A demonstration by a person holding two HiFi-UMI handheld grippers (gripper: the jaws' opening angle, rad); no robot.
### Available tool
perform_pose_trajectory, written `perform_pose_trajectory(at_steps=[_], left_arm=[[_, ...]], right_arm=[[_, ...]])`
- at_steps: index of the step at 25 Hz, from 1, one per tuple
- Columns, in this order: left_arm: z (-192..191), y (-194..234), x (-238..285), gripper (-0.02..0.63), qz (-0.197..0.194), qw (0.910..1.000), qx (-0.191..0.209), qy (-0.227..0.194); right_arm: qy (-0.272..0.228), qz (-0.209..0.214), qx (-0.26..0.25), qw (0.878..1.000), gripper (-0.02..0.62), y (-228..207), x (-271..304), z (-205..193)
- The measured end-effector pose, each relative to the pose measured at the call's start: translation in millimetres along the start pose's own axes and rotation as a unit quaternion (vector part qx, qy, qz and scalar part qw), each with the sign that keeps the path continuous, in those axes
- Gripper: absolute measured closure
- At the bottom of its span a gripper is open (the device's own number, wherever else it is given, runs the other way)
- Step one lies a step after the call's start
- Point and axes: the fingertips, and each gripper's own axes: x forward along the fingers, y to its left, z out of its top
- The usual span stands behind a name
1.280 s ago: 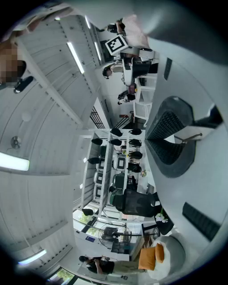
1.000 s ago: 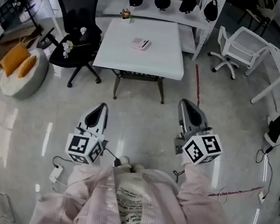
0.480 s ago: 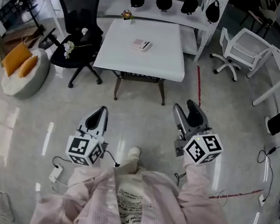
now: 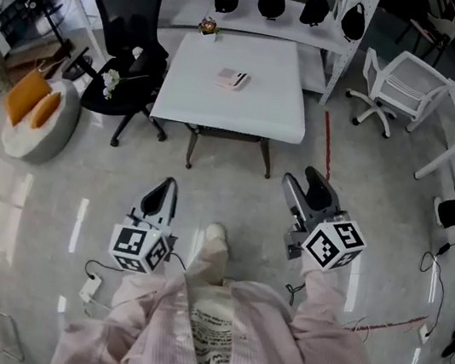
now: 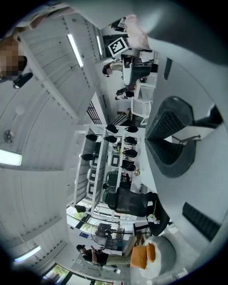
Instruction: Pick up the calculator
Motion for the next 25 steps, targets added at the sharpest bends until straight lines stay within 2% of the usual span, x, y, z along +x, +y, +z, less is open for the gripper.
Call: perform_pose_trajectory(at_steps=[9,18,25], left_arm=[[17,45,96,0.606,-0.006,0.9999,-0.009,0.003],[23,100,173,0.606,-0.010,0.9997,-0.018,0.017],[26,120,221,0.606,-0.039,0.9989,-0.021,0.019]], right_arm=[[0.011,0.004,0.022,1.000,0.371,-48,90,13],[0.029,-0.003,0.035,0.999,0.371,-81,175,7],[0.028,-0.016,0.035,0.999,0.371,-101,217,6]])
